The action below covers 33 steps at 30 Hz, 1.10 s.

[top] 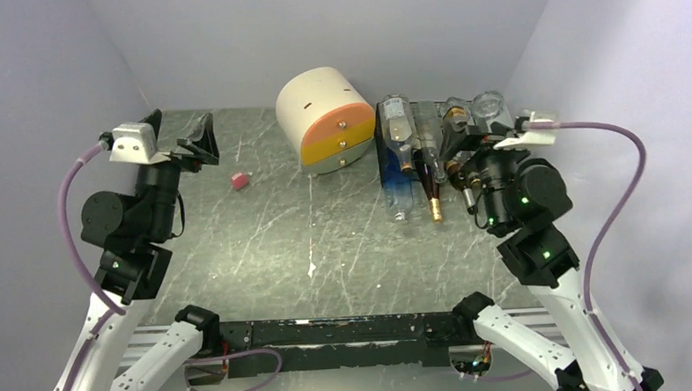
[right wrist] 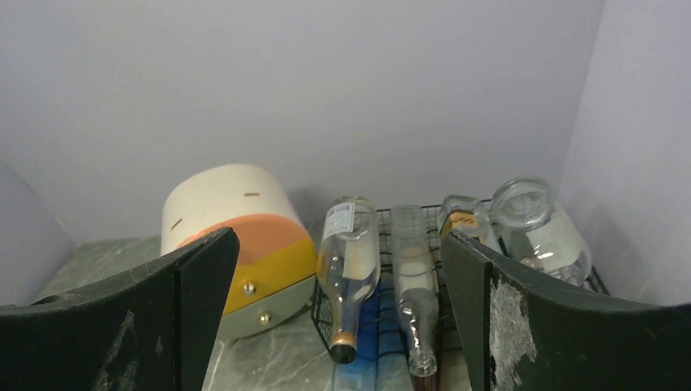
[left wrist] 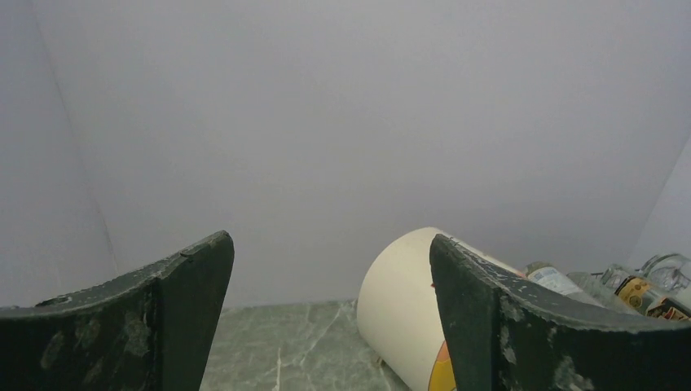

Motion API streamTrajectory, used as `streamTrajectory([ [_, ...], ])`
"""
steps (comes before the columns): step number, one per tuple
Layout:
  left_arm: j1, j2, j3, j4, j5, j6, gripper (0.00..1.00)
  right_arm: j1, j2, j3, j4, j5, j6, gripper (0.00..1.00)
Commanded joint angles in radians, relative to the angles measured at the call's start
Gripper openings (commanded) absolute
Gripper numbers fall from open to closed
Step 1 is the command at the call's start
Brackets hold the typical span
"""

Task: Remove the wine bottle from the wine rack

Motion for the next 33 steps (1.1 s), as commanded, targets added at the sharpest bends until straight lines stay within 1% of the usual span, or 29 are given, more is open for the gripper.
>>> streamTrajectory([
  [1,0.033,0.040,0.009,-0.031,0.046,-0.053,0.94,0.075,0.057,-0.004,-0.021,0.082,0.029,1.00],
  [7,0.073,0.102,0.013,-0.066,0.098,-0.099,0.96,0.175,0.156,-0.005,-0.059,0.150,0.048,1.00],
  [13,0.104,0.157,0.017,-0.103,0.161,-0.148,0.97,0.245,0.253,-0.020,-0.081,0.194,0.088,1.00],
  [18,0.118,0.188,0.016,-0.120,0.208,-0.179,0.98,0.275,0.329,-0.010,-0.125,0.174,0.118,1.00],
  [20,0.121,0.199,0.015,-0.124,0.224,-0.190,0.98,0.282,0.365,0.001,-0.154,0.175,0.145,1.00],
  [24,0.126,0.214,0.016,-0.130,0.256,-0.206,0.98,0.289,0.434,0.000,-0.169,0.138,0.146,1.00],
  [27,0.128,0.216,0.011,-0.126,0.273,-0.216,0.98,0.285,0.487,0.006,-0.190,0.154,0.162,1.00],
  [31,0.130,0.221,0.006,-0.122,0.289,-0.222,0.98,0.254,0.541,0.020,-0.188,0.118,0.164,1.00],
  [33,0.132,0.227,0.010,-0.128,0.291,-0.222,0.98,0.213,0.554,0.028,-0.188,0.081,0.176,1.00],
])
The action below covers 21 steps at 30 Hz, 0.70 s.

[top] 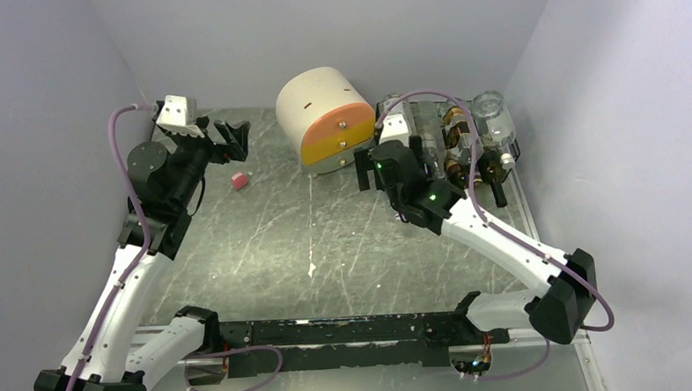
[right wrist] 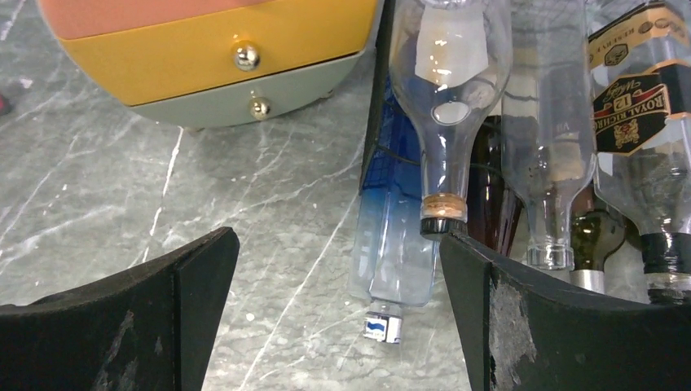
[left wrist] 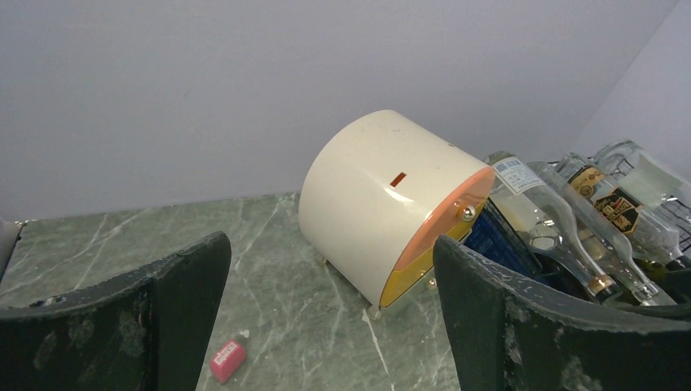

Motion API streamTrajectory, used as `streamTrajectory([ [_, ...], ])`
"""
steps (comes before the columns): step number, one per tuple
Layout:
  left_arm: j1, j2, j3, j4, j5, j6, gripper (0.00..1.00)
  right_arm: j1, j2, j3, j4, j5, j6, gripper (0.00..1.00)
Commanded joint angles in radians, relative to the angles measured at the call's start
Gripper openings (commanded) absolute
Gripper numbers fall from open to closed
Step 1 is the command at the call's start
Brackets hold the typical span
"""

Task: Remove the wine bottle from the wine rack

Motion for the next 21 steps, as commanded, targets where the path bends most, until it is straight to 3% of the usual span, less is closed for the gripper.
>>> streamTrajectory([
  [1,0.013,0.009,0.011,-0.003,0.046,-0.018,0.98,-0.082,0.020,0.040,-0.002,-0.079,0.040,1.00],
  [6,0.014,0.009,0.009,-0.001,0.053,-0.024,0.98,-0.315,0.047,0.053,0.009,-0.425,0.059,1.00],
  [21,0.016,0.018,0.007,0.000,0.071,-0.027,0.98,-0.613,0.263,0.191,-0.077,-0.826,0.094,1.00],
])
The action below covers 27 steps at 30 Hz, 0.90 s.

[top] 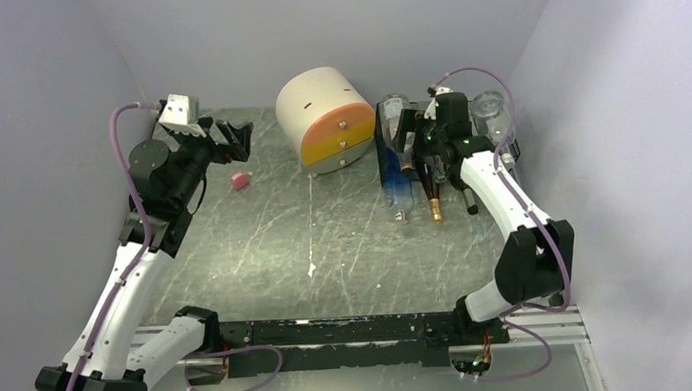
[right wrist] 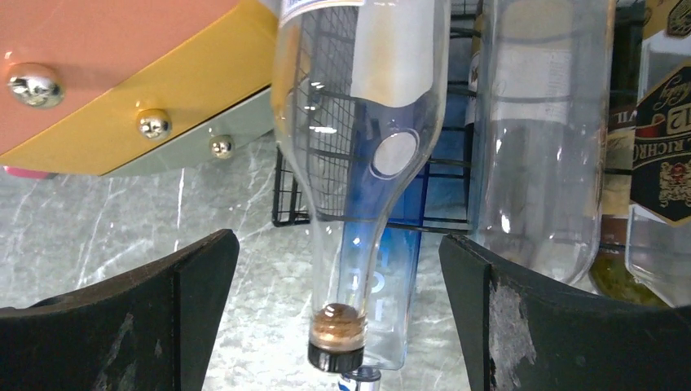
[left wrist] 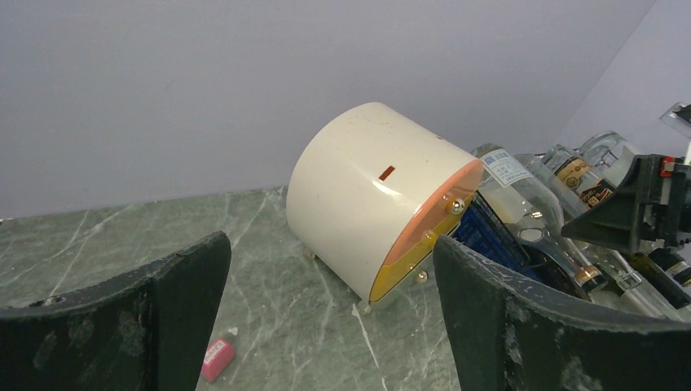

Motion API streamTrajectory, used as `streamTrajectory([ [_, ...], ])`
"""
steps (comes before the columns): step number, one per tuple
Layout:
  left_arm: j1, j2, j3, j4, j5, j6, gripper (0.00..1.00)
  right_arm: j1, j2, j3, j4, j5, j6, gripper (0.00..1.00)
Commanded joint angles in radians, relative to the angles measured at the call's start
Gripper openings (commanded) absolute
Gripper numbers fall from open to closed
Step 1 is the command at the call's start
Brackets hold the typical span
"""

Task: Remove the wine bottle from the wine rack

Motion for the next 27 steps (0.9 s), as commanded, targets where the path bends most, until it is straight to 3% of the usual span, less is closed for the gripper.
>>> streamTrajectory([
  [1,0.009,0.008,0.008,0.000,0.036,-0.008,0.98,-0.060,0.040,0.033,-0.030,-0.187,0.023,1.00],
  [6,0.010,0.013,0.008,-0.001,0.036,-0.008,0.98,-0.067,0.078,0.034,-0.027,-0.216,0.026,0.98],
  [12,0.010,0.017,0.008,-0.001,0.045,-0.012,0.98,-0.088,0.109,0.024,-0.012,-0.249,0.039,0.83],
  [20,0.010,0.024,0.008,-0.003,0.051,-0.005,0.98,-0.104,0.169,-0.001,0.056,-0.370,0.084,0.77],
  [27,0.010,0.024,0.007,-0.004,0.042,-0.001,0.98,-0.111,0.196,-0.049,0.132,-0.428,0.139,0.60],
])
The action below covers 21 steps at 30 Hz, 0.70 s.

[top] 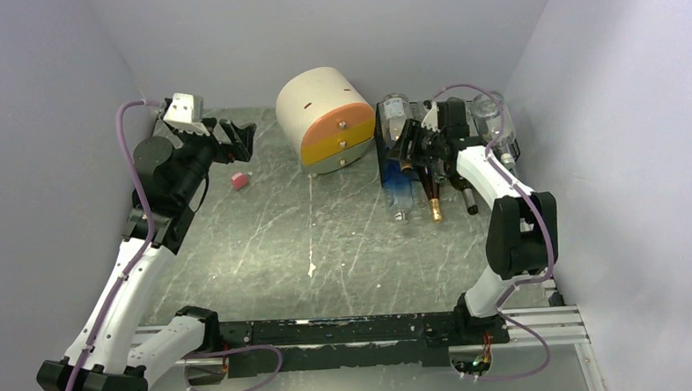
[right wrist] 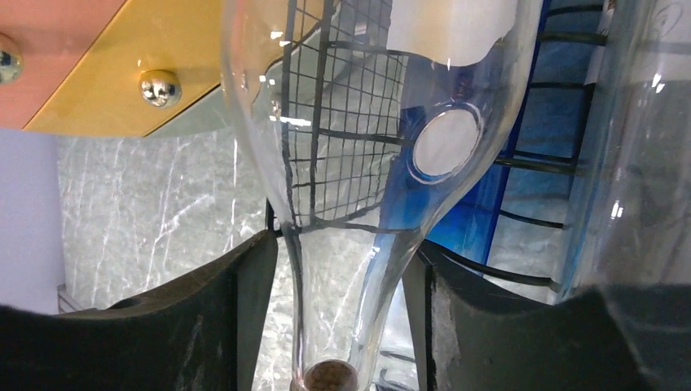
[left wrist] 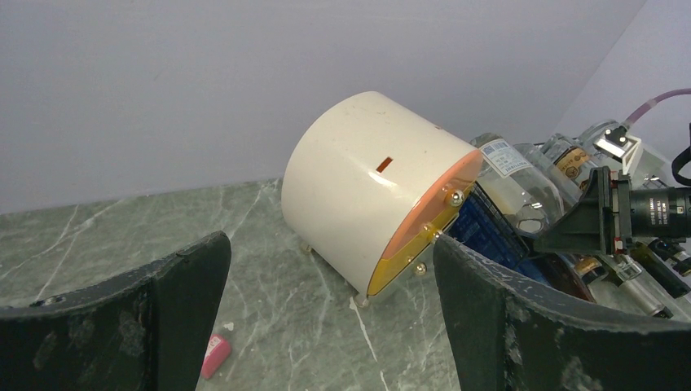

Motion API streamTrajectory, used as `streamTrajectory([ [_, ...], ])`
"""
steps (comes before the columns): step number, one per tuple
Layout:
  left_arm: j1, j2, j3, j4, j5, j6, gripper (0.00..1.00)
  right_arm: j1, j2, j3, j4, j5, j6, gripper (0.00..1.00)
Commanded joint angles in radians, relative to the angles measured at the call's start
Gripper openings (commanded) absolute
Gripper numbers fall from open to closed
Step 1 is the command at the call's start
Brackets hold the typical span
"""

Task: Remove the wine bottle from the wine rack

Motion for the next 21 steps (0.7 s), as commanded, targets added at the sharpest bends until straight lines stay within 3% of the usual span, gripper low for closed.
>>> streamTrajectory([
  [1,0.009,0.000,0.007,-0.004,0.025,-0.001,0.98,-0.011,0.017,-0.033,0.069,-0.067,0.049,0.59],
  [13,0.009,-0.007,0.007,-0.003,0.018,-0.003,0.98,-0.011,0.032,-0.076,0.127,-0.076,0.100,0.58],
  [21,0.010,-0.010,0.005,-0.003,0.013,-0.001,0.98,-0.013,0.038,-0.085,0.167,-0.111,0.142,0.42],
])
